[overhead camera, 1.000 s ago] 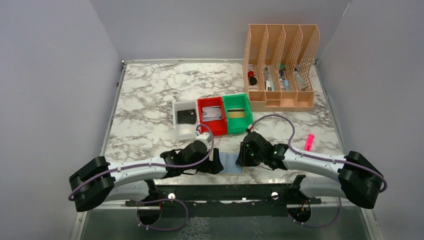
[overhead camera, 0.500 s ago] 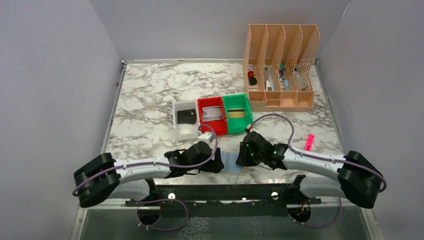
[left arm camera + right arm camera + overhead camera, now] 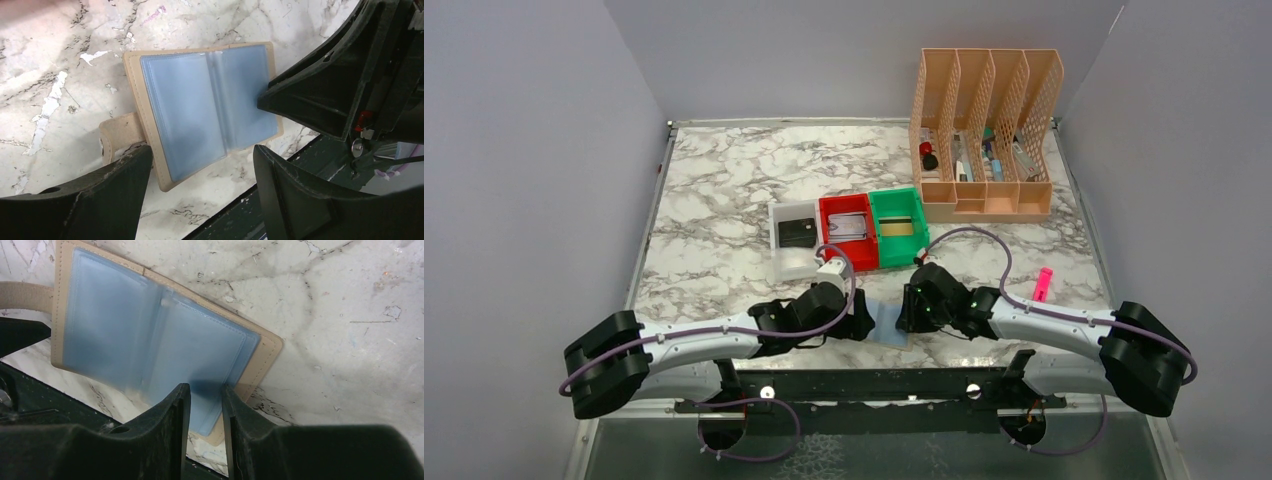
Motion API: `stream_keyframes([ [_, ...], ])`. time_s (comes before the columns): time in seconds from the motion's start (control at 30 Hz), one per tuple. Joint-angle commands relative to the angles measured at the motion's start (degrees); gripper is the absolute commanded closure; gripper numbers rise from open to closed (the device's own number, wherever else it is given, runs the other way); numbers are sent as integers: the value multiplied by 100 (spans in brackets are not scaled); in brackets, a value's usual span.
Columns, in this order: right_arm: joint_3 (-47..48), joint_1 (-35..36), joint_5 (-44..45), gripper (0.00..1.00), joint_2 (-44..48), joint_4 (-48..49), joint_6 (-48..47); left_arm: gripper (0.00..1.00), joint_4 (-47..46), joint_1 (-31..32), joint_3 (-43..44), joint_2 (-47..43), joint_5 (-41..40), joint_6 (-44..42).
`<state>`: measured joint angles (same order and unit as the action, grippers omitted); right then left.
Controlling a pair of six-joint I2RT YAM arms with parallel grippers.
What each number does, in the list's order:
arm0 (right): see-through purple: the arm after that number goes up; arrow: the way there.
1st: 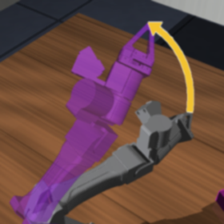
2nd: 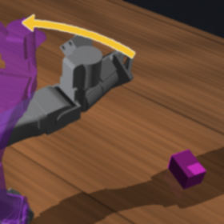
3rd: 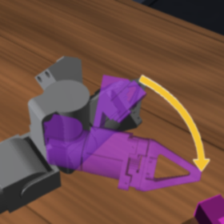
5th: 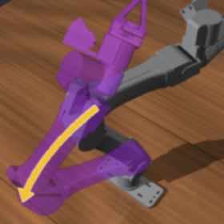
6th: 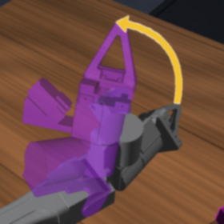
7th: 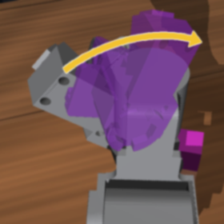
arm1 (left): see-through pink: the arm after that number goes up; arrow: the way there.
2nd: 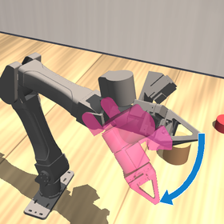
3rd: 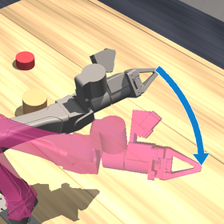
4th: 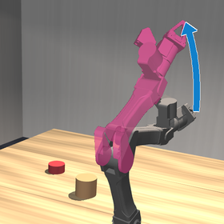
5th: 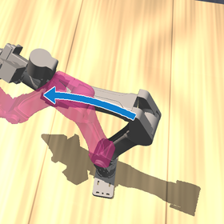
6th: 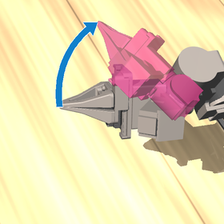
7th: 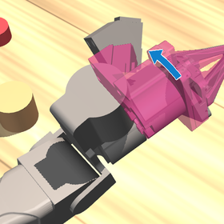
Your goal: Take the credit cards out of the card holder
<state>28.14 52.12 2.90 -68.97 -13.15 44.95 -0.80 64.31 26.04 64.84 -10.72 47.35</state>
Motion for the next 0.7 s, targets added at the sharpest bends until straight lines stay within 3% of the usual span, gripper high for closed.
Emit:
stream_keyframes([
  [0.0,42,-9,189,65,-109,-211,-83,24,12,137,252,72,-373,76],
  [0.37,84,-9,219,65,64,-276,-83,24,851,333,682,162,-954,121],
  [0.67,77,-9,163,65,42,-190,-87,24,-151,347,594,844,-223,-30],
])
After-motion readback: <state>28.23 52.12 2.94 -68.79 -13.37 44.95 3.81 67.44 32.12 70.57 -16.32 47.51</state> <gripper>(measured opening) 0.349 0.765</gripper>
